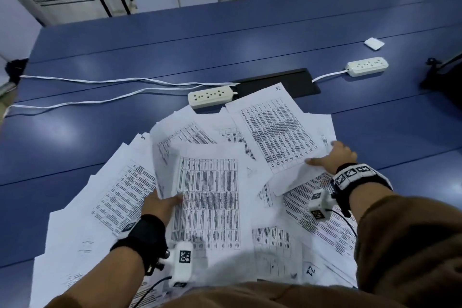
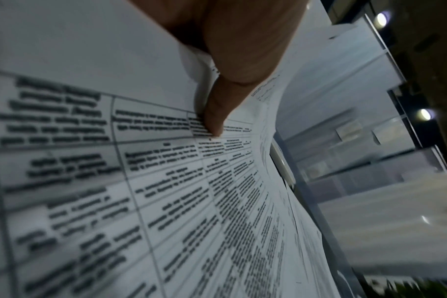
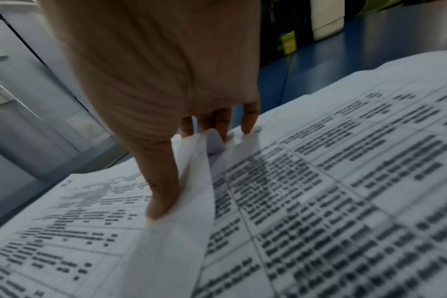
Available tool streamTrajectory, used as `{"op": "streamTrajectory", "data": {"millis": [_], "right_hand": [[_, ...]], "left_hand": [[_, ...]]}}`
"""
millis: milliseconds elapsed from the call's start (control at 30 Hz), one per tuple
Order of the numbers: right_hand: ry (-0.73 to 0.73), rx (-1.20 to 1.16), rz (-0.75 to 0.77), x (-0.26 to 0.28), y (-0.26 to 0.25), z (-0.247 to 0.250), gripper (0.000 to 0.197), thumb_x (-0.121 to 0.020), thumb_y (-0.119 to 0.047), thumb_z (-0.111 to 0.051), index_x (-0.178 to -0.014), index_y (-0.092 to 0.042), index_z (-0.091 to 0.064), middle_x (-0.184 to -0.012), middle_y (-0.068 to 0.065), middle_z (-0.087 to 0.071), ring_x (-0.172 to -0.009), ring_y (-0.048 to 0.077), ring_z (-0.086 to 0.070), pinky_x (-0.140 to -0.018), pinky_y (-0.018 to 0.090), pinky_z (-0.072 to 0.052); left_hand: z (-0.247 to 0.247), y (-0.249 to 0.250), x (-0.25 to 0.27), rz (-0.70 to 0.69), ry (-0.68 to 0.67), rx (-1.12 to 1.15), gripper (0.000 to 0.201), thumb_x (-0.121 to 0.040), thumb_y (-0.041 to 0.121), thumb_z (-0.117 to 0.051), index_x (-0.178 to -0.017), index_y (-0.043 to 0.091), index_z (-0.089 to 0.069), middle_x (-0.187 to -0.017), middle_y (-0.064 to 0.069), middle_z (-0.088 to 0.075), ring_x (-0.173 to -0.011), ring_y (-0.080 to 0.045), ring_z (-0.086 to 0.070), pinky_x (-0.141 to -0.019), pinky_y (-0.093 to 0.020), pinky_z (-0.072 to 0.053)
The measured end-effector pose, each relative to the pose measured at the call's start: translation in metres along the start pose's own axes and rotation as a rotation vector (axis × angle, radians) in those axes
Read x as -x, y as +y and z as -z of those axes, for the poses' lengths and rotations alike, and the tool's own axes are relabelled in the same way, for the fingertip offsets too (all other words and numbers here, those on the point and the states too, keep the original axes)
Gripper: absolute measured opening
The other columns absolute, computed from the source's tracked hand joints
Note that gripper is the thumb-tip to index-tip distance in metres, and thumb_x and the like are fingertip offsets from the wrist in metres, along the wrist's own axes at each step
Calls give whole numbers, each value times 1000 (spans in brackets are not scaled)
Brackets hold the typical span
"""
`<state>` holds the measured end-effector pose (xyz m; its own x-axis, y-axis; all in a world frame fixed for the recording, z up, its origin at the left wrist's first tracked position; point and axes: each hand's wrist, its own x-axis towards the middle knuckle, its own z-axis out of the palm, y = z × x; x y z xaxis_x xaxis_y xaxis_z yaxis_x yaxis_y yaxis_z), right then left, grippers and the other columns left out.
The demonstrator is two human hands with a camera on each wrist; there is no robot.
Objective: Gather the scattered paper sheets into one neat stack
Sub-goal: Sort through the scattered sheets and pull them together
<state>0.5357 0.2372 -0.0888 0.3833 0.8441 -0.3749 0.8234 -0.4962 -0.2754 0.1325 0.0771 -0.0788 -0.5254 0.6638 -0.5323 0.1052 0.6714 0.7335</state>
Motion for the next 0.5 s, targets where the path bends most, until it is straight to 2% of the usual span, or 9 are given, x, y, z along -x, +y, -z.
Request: {"op": "streamTrajectory", "data": {"millis": [67,133,200,233,300,367,433,467,500], "right_hand": [[-66,16,13,-4,-2,3,92,-58,-54,-86,-130,-11,-47,-132,17,-53,-126,39,-41,-102,46,-37],[-57,86,49,-2,-7,6,79,-61,-56,-83,-121,-15,-54,-126,16,-55,-122,39,-44,-99,50,-38],[39,22,90,4,-11,6,59,-80,-44,-73,-126,-11,-55,-128,20,-53,-124,40,-44,-99,53,-37],[83,-73,110,8,-12,6,51,-88,-33,-67,-130,-6,-54,-131,23,-53,-124,42,-45,-99,51,-38],[79,-248,139,20,-11,3,43,-94,-17,-59,-131,3,-52,-132,28,-54,-123,42,-49,-99,44,-41],[-23,-277,149,39,-9,-4,39,-93,-13,-58,-127,5,-56,-129,25,-57,-120,39,-53,-100,41,-43],[-121,-283,179,64,-10,-15,25,-90,-13,-58,-110,2,-64,-111,22,-64,-106,36,-61,-90,40,-50],[-154,-296,210,78,-12,-21,19,-90,-14,-58,-101,-1,-65,-102,18,-66,-97,33,-63,-80,37,-54],[-193,-293,238,92,-17,-26,13,-89,-14,-57,-94,-4,-65,-94,13,-65,-89,29,-62,-69,30,-53]], "left_hand": [[9,-7,0,8,41,4,29,-79,9,-75,-102,-2,-62,-94,-18,-63,-81,-31,-60,-73,-32,-45],[16,-15,-1,32,87,17,33,-79,9,-75,-107,-2,-61,-97,-17,-64,-83,-31,-60,-76,-35,-46],[22,-18,-2,54,153,70,45,-77,13,-78,-114,-4,-58,-106,-17,-64,-92,-33,-62,-84,-38,-48],[25,-18,-1,61,182,89,60,-72,22,-82,-119,-4,-55,-116,-19,-63,-100,-36,-62,-91,-41,-48],[31,-19,-1,72,182,122,91,-66,39,-84,-133,-6,-44,-134,-22,-53,-116,-41,-55,-100,-42,-43],[32,-17,1,126,197,132,84,-78,30,-77,-139,-10,-35,-139,-26,-46,-122,-42,-49,-100,-41,-40],[30,-18,4,164,177,144,80,-82,33,-72,-138,-10,-35,-130,-26,-51,-112,-41,-54,-95,-43,-44],[27,-17,7,161,148,147,81,-83,38,-70,-138,-10,-35,-124,-25,-53,-107,-40,-55,-90,-41,-45],[22,-16,10,165,136,145,83,-83,44,-69,-138,-10,-35,-126,-27,-53,-107,-40,-56,-88,-40,-46]]}}
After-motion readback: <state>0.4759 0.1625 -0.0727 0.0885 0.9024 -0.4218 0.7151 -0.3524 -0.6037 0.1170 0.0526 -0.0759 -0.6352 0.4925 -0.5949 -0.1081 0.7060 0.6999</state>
